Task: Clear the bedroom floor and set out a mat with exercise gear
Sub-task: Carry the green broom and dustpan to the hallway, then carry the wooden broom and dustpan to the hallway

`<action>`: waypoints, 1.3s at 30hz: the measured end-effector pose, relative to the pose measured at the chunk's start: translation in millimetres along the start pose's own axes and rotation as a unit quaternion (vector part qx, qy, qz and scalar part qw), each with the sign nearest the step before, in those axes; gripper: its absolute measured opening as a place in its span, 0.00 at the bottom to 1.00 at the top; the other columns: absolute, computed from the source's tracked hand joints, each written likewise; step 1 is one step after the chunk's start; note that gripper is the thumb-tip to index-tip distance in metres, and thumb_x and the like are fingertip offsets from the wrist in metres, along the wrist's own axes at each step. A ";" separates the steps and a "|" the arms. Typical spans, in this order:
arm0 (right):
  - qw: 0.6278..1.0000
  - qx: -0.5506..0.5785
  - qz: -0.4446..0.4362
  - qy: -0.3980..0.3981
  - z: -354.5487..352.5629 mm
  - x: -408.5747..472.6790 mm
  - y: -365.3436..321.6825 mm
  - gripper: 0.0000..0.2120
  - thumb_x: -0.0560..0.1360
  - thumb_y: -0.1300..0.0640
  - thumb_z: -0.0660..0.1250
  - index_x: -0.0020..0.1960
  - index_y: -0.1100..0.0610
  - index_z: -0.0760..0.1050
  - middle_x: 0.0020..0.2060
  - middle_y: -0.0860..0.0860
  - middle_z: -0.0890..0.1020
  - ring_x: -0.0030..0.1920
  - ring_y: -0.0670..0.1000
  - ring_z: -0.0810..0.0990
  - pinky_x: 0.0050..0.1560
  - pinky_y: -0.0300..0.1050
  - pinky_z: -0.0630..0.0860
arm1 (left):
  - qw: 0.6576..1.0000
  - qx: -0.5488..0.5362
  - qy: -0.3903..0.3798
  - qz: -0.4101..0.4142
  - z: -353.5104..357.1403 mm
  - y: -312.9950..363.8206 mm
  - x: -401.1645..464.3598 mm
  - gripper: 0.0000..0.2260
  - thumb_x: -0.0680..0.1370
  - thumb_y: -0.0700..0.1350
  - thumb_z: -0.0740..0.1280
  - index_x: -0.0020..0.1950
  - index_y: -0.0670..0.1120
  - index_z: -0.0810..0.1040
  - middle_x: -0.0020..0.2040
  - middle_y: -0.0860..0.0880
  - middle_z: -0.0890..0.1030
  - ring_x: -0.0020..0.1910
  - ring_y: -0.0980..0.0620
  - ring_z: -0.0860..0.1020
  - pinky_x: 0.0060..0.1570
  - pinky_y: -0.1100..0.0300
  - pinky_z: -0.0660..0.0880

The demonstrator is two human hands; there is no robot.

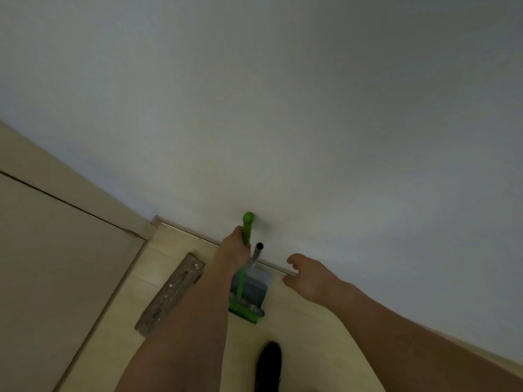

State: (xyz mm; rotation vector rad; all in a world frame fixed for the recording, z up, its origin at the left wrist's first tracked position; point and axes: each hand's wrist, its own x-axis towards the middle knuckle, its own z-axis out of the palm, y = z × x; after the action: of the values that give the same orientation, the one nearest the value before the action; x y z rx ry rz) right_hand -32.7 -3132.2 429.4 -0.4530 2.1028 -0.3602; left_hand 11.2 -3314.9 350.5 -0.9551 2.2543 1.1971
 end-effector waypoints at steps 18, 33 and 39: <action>0.983 0.112 0.094 0.110 -26.6 -194.0 160.2 0.28 0.78 0.54 0.62 0.75 0.55 0.59 0.72 0.55 0.67 0.70 0.55 0.68 0.66 0.45 0.65 | 0.961 0.248 -0.088 0.088 113.4 101.7 -148.1 0.18 0.82 0.49 0.58 0.69 0.43 0.67 0.65 0.41 0.76 0.62 0.42 0.75 0.58 0.55 0.71; 0.872 0.294 0.256 0.298 24.0 -531.8 525.7 0.28 0.77 0.54 0.63 0.74 0.58 0.61 0.71 0.57 0.68 0.69 0.55 0.69 0.64 0.45 0.67 | 0.748 0.457 -0.209 0.434 502.5 361.5 -449.2 0.20 0.82 0.50 0.58 0.73 0.44 0.66 0.70 0.43 0.72 0.67 0.43 0.72 0.64 0.52 0.70; 0.810 0.365 0.313 0.336 49.1 -619.1 639.9 0.28 0.77 0.53 0.63 0.74 0.58 0.61 0.71 0.57 0.68 0.70 0.56 0.68 0.66 0.45 0.67 | 0.661 0.506 -0.243 0.498 624.7 436.6 -522.8 0.21 0.82 0.51 0.57 0.74 0.45 0.65 0.71 0.44 0.71 0.67 0.44 0.71 0.65 0.53 0.70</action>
State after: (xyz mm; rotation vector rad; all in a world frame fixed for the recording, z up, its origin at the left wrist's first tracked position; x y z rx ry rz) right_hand 206.5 -2288.3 589.9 0.9400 2.3809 -0.9715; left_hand 71.3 -2421.9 580.6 1.0272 2.3266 0.1618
